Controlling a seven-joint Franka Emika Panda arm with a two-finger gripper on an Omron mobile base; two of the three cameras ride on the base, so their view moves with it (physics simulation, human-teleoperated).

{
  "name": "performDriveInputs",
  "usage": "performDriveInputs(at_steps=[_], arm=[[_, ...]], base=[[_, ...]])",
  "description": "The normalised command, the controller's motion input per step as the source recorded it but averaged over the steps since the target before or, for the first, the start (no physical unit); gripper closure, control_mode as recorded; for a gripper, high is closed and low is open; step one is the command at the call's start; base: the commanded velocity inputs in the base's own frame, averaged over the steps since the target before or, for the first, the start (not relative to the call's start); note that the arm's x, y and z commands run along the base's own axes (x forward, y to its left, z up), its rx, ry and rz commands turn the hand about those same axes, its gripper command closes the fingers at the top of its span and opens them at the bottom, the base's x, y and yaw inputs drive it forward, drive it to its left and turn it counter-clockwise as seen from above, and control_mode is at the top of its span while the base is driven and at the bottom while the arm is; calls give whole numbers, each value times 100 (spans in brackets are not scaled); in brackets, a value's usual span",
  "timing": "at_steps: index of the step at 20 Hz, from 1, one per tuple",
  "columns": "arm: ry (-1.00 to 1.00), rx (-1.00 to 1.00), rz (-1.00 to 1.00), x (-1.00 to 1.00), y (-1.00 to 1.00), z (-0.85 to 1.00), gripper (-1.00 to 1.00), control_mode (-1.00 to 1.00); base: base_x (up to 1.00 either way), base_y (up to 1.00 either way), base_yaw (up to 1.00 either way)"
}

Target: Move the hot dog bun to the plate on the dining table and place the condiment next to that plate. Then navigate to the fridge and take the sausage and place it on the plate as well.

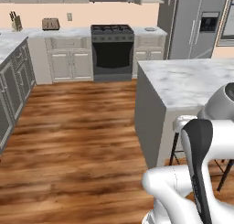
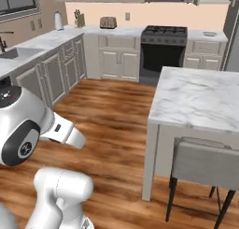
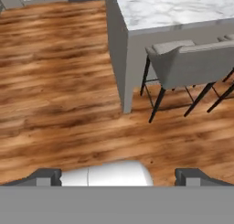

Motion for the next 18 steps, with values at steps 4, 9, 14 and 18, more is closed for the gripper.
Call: performDriveInputs(at_steps=[4,9,14,18], arm=[[0,0,0,0,0,0,-100,100],[0,0,0,0,0,0,-100,100],[0,0,0,0,0,0,-100,100],[0,0,0,0,0,0,-100,100]], base=[[100,94,-34],[100,79,-33],[100,31,-22],[100,16,-17]])
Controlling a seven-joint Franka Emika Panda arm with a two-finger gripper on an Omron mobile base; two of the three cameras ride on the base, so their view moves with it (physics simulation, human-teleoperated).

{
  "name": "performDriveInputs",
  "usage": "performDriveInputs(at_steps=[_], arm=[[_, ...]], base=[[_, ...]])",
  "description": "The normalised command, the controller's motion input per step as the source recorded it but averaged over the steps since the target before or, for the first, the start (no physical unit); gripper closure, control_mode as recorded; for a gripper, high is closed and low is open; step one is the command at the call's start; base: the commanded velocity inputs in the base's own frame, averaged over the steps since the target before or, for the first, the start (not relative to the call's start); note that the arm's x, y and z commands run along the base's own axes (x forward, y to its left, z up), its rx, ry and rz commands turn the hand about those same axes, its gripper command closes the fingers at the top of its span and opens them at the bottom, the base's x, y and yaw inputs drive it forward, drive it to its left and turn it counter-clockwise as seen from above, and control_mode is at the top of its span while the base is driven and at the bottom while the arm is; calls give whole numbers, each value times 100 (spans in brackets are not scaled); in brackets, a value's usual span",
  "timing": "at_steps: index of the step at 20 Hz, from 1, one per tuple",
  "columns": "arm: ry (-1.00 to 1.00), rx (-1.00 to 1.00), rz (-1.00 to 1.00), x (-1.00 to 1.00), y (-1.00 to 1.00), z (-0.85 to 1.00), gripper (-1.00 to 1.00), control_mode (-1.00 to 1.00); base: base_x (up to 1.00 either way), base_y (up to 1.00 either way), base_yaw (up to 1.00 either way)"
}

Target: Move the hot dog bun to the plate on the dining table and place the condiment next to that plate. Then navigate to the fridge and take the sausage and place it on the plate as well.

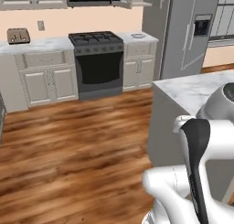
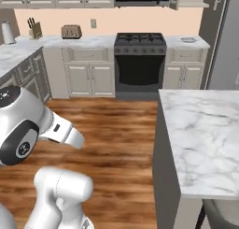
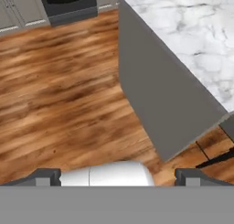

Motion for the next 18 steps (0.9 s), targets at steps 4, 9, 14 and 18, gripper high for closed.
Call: performDriveInputs(at_steps=[4,9,14,18], arm=[[0,0,0,0,0,0,-100,100],[0,0,0,0,0,0,-100,100],[0,0,0,0,0,0,-100,100],[0,0,0,0,0,0,-100,100]], base=[[100,25,-17],[100,34,-19],[100,35,-19],[100,36,-19]])
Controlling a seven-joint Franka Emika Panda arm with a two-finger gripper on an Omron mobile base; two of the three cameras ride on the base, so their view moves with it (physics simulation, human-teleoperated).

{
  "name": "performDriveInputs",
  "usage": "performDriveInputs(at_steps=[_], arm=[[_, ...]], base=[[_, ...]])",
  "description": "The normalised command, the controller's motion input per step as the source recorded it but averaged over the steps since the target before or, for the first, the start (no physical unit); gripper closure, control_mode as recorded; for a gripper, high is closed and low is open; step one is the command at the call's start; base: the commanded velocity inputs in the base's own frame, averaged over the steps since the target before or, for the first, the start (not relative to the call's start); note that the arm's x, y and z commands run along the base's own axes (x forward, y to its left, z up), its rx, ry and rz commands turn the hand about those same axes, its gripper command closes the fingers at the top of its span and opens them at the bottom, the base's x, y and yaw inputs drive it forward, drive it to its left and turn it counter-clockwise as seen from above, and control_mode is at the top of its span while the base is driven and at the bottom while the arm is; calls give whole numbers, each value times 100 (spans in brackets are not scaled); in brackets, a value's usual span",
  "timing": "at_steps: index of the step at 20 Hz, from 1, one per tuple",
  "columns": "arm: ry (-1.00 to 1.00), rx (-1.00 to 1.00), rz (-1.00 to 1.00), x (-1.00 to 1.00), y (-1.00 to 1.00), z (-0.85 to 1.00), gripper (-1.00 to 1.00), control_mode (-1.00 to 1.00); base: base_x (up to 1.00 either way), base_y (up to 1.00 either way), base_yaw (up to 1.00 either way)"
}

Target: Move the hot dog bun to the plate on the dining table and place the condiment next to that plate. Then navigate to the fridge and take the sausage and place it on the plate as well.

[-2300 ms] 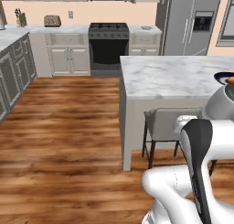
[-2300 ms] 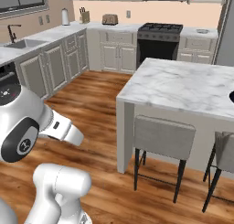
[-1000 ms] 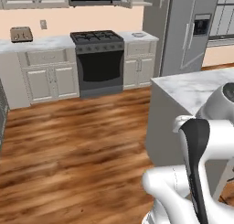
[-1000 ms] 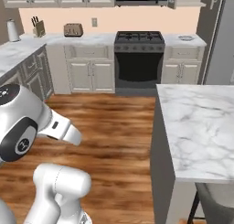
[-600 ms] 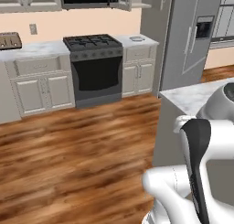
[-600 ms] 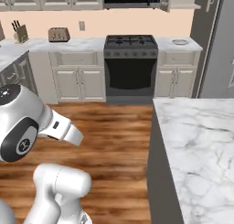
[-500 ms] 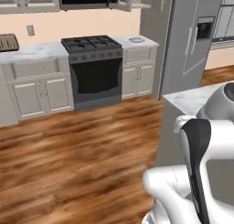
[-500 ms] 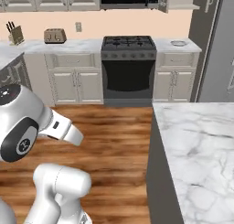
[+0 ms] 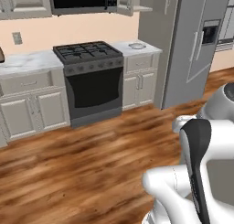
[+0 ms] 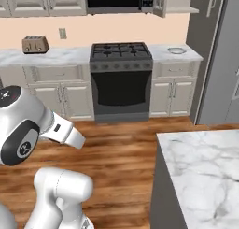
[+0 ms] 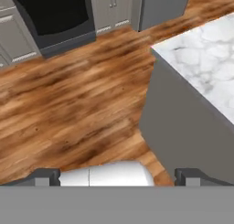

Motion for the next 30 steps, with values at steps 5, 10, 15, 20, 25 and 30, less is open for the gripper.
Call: performDriveInputs(at_steps=[5,10,15,20,25,30], arm=[[0,0,0,0,0,0,-100,100],[0,0,0,0,0,0,-100,100],[0,0,0,0,0,0,-100,100],[0,0,0,0,0,0,-100,100],[0,0,0,0,0,0,-100,100],[0,0,0,0,0,0,-100,100]], base=[[100,38,-19],[100,45,-20],[100,44,-21],[100,26,-18],[100,1,-11],[100,-22,-1]])
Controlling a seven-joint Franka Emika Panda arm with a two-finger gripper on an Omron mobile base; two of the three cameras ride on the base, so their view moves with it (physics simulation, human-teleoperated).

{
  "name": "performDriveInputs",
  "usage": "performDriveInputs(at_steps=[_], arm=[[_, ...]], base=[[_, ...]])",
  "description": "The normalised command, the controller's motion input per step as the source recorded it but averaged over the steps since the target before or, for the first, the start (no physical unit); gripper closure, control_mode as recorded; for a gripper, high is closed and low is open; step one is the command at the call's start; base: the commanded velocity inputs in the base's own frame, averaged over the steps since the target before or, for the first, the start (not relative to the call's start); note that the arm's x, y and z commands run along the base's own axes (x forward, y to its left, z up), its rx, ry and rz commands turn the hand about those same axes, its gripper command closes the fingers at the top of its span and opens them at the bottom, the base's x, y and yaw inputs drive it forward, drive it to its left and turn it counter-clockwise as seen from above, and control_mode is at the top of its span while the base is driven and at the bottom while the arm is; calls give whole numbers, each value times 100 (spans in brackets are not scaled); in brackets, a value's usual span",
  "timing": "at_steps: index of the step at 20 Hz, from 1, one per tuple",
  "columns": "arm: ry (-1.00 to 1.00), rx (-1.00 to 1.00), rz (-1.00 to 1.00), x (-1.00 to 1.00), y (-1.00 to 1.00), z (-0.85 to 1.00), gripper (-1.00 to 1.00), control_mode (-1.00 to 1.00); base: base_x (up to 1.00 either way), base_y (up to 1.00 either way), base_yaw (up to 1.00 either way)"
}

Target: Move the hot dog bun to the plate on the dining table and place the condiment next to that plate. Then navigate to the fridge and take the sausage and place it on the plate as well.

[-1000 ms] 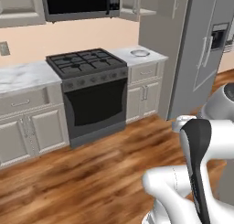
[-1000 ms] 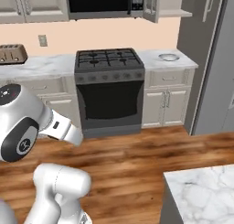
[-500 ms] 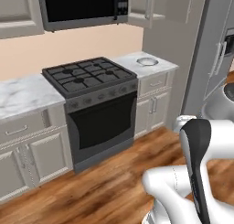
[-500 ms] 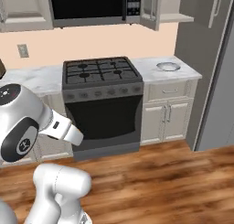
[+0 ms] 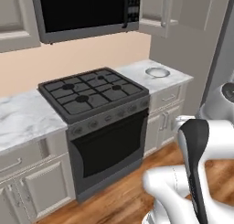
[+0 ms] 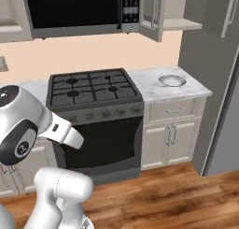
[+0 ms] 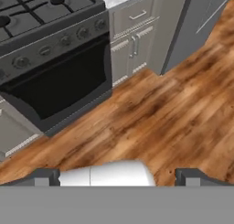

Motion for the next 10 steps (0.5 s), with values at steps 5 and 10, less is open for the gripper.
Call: performDriveInputs(at_steps=[5,10], arm=[[0,0,0,0,0,0,-100,100],[0,0,0,0,0,0,-100,100]], base=[[99,-68,8],[78,-93,13]])
